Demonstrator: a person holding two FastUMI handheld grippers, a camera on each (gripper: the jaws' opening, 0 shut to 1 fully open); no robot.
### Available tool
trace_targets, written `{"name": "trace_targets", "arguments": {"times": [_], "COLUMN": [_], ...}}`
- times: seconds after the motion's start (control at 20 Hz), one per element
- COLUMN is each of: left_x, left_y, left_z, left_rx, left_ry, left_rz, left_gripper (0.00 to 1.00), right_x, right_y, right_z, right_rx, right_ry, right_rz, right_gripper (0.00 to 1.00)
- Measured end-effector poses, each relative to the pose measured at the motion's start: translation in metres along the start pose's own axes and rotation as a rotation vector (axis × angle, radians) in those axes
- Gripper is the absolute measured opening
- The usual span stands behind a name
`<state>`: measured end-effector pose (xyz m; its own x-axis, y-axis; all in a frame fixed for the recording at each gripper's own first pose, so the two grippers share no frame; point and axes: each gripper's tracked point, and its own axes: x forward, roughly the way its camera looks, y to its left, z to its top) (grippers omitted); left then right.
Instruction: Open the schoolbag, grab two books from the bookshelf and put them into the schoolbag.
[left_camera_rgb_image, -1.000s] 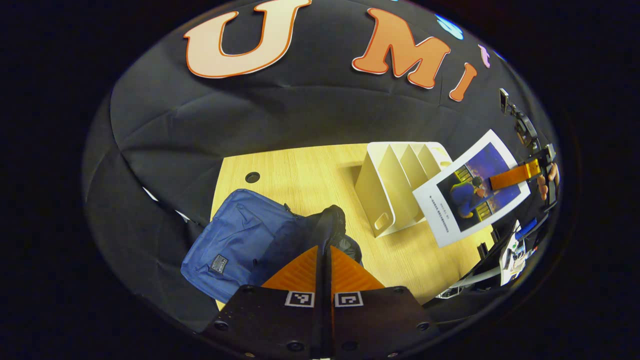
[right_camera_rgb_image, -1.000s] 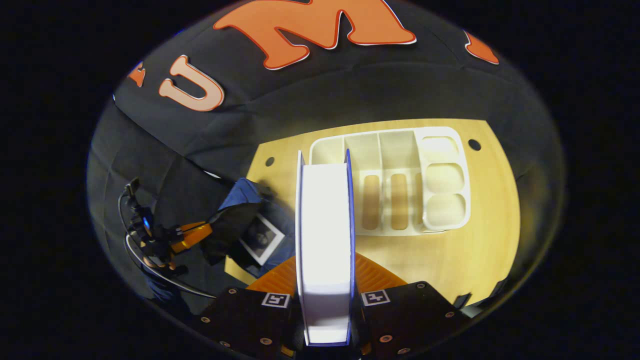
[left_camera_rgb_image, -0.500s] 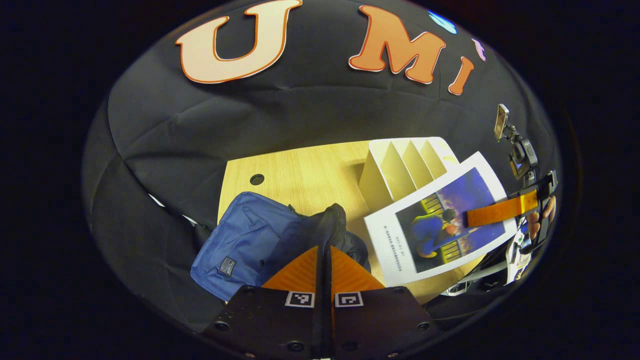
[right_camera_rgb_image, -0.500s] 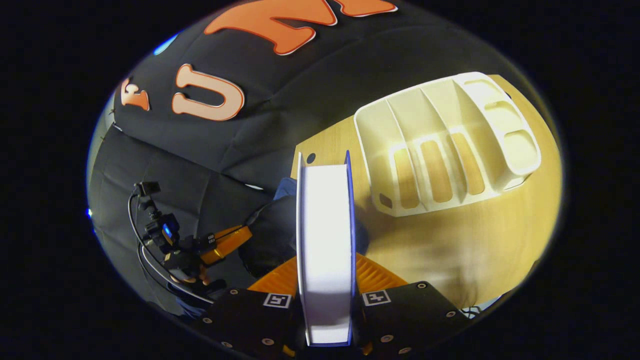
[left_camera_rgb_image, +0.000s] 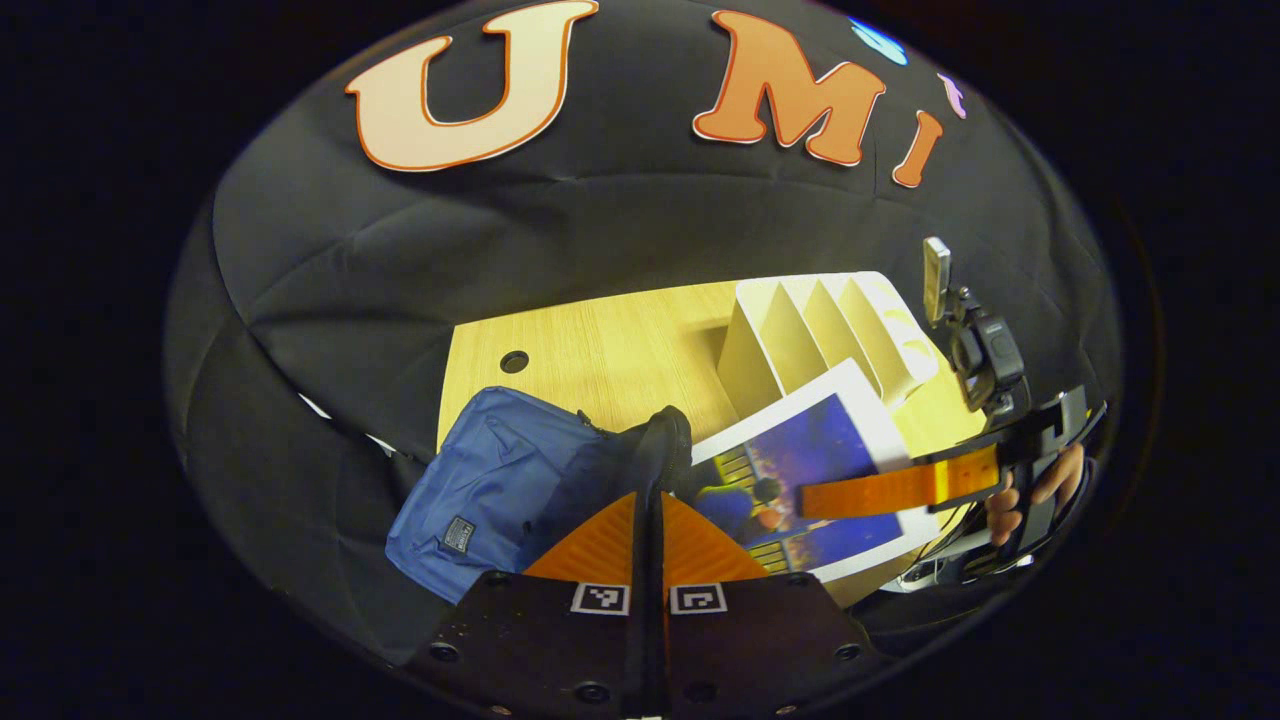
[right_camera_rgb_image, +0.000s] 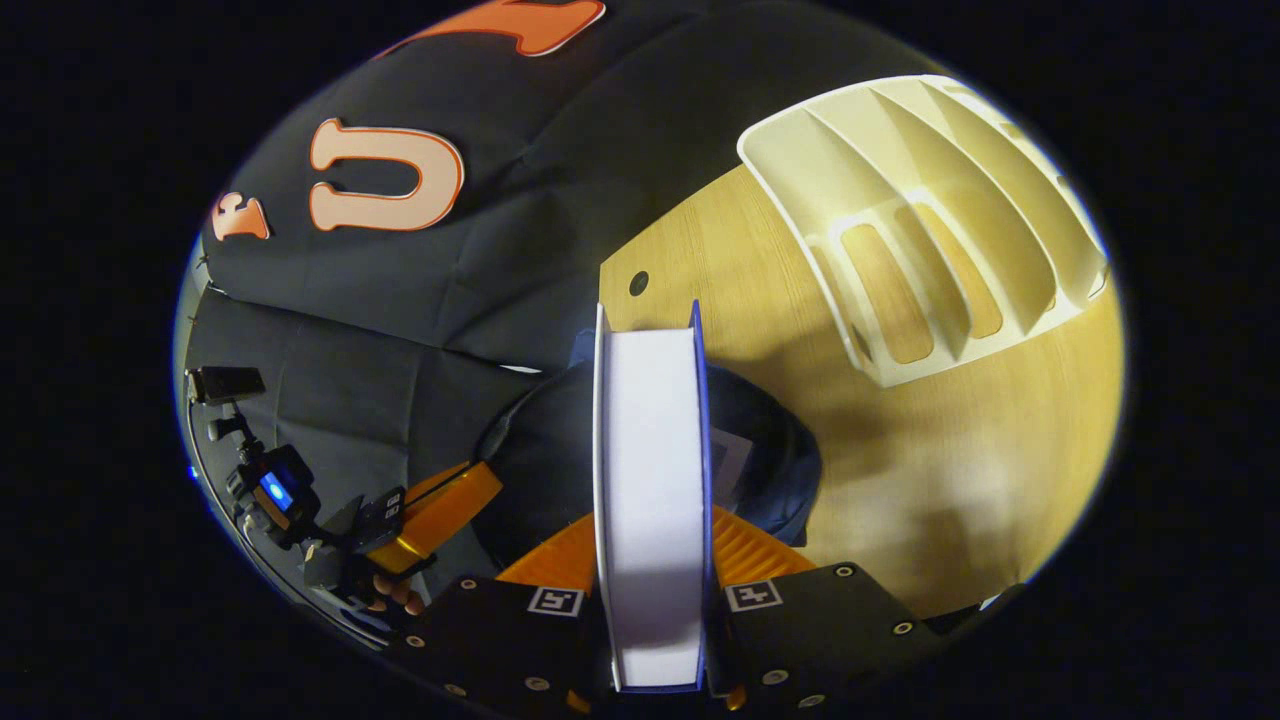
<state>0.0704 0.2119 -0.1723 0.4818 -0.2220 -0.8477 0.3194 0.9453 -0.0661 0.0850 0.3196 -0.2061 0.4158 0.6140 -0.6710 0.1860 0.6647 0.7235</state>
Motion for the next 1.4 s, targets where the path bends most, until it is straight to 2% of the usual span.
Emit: {"name": "trace_targets", "arguments": {"times": [0.35,0.65,0.95,1.1,1.2,1.4], "left_x": [-0.001,0.001,0.0,0.001,0.003,0.004], "left_y": [-0.004,-0.012,-0.015,-0.02,-0.024,-0.031], "left_z": [-0.001,-0.002,-0.003,-0.004,-0.006,-0.005], "left_rx": [-0.014,-0.013,-0.016,-0.012,-0.005,0.011], "left_ry": [0.002,0.011,0.016,0.022,0.027,0.028], "left_rz": [-0.013,-0.044,-0.062,-0.076,-0.081,-0.096], "left_gripper": [0.01,0.01,0.01,0.01,0.01,0.01], "right_x": [0.048,0.081,0.101,0.115,0.125,0.138], "right_y": [0.001,0.003,0.007,0.01,0.008,0.016], "right_z": [-0.018,-0.017,-0.02,-0.026,-0.036,-0.044], "right_rx": [0.109,0.168,0.223,0.253,0.3,0.281], "right_ry": [-0.007,-0.065,-0.095,-0.117,-0.09,-0.093], "right_rz": [0.007,0.021,0.066,0.113,0.133,0.159], "right_gripper": [0.36,0.37,0.37,0.37,0.37,0.38]}}
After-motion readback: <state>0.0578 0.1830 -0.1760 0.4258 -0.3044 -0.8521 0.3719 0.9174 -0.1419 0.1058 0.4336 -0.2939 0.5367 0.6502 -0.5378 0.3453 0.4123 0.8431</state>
